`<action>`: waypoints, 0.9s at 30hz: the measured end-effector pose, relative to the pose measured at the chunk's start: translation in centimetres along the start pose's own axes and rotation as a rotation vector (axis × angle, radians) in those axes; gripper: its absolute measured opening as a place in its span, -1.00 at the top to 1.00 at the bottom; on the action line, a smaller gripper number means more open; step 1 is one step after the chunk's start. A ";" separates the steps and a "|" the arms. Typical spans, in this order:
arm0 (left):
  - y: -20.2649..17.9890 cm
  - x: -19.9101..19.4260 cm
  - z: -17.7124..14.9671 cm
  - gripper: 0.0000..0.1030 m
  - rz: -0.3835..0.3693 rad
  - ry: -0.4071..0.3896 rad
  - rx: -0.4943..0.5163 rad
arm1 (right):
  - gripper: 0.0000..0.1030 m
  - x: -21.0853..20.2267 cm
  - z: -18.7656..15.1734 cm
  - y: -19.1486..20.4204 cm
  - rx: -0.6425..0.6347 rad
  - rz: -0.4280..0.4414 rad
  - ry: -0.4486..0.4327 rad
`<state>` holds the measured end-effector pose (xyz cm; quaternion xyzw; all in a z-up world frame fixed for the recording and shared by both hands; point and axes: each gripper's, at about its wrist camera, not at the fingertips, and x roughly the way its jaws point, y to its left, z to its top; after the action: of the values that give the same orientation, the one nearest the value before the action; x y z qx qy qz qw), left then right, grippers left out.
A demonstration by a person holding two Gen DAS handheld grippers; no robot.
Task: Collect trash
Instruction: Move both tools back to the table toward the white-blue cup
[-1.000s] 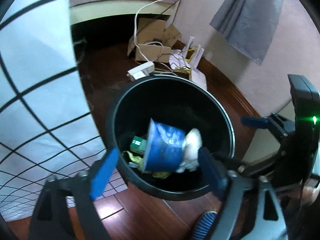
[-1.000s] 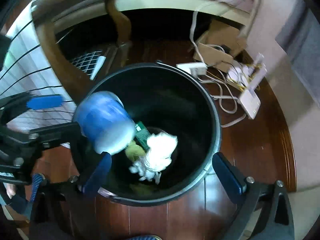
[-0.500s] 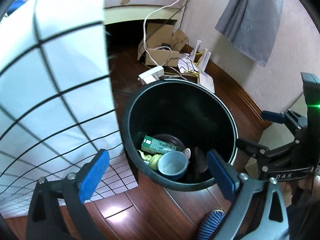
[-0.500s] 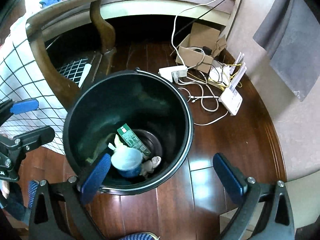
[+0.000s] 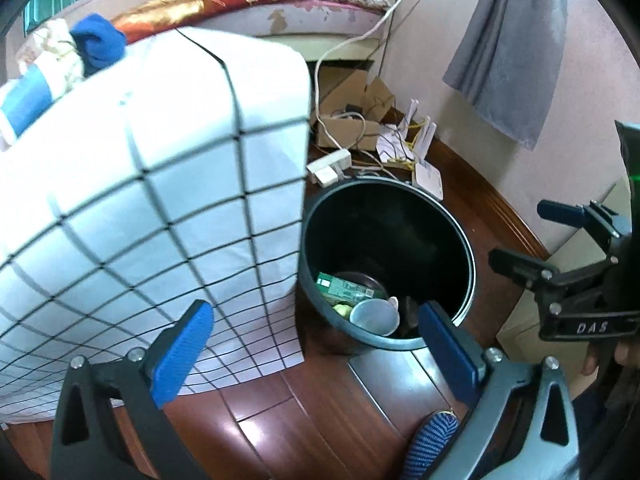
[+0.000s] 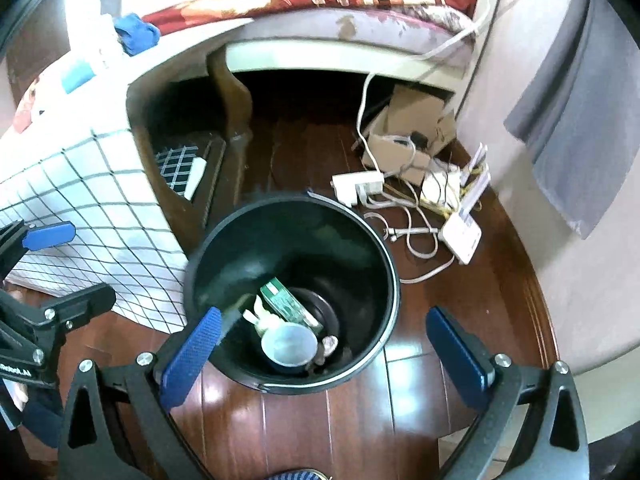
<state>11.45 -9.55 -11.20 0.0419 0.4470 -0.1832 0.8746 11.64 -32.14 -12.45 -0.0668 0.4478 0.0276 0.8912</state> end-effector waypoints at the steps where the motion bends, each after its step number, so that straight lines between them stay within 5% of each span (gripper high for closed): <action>1: 0.4 -0.9 -0.1 -0.99 0.006 -0.011 -0.001 | -1.00 -0.6 0.4 0.4 -0.004 0.001 -0.016; 10: 5.1 -7.9 -0.6 -0.98 0.062 -0.152 -0.101 | -1.00 -5.1 4.4 4.9 -0.057 0.070 -0.163; 19: 11.6 -12.6 -1.2 -0.98 0.185 -0.249 -0.224 | -1.00 -6.2 8.6 11.3 -0.104 0.186 -0.208; 27: 18.6 -15.4 -1.6 -0.94 0.321 -0.306 -0.332 | -1.00 -6.6 13.1 18.1 -0.164 0.181 -0.233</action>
<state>8.66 12.49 -1.51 -0.0599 0.3214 0.0294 0.9446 16.10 -12.29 -1.12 -0.0952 0.3419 0.1516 0.9225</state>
